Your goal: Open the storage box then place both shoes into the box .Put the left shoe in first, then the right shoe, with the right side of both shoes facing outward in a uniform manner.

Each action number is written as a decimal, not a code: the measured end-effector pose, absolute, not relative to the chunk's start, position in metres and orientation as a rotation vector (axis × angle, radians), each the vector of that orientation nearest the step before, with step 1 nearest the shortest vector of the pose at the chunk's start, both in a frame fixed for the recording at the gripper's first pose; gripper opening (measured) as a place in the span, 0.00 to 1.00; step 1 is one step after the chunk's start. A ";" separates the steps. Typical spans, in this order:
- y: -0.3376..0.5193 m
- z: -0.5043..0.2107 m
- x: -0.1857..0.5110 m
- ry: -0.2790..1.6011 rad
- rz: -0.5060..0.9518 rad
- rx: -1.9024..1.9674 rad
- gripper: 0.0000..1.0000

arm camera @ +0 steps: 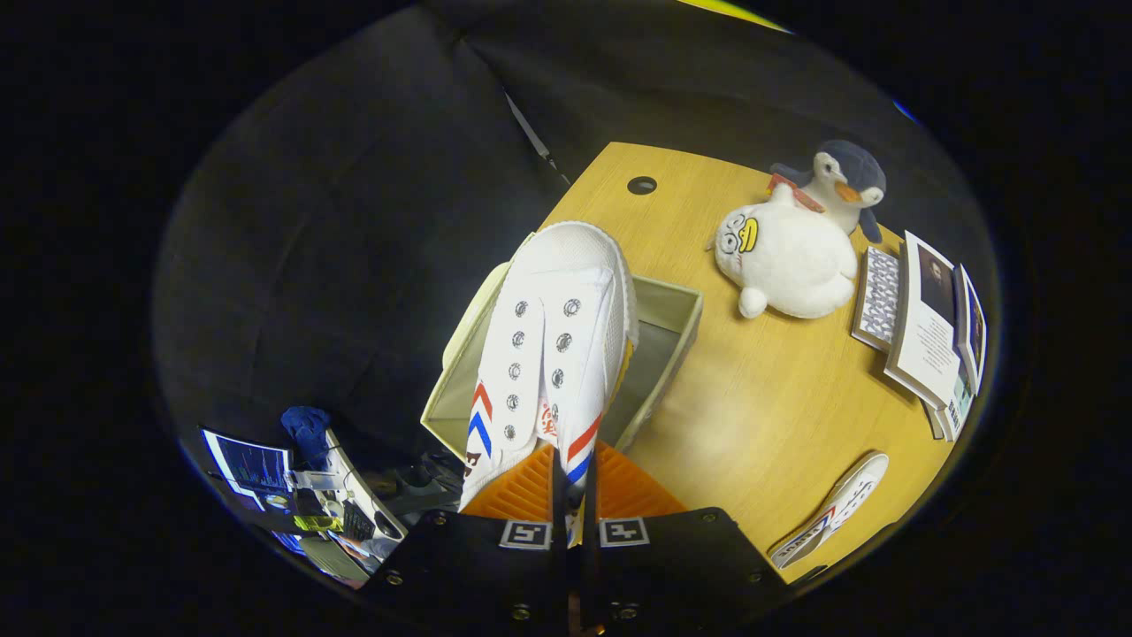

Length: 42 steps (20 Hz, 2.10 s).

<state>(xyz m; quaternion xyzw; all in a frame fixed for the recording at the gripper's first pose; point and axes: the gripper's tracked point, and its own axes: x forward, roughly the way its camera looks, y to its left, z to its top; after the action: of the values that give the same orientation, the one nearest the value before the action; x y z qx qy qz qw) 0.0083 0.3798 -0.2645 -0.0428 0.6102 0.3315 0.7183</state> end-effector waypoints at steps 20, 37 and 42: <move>0.406 -0.270 0.025 1.336 0.766 -0.126 0.87; 0.202 -0.260 0.045 1.311 0.551 0.075 0.87; 0.145 -0.283 0.037 1.341 0.468 0.132 0.87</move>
<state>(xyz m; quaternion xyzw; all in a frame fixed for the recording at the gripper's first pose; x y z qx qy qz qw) 0.0366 0.1449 -0.2828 0.0605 0.6150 0.2146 0.7564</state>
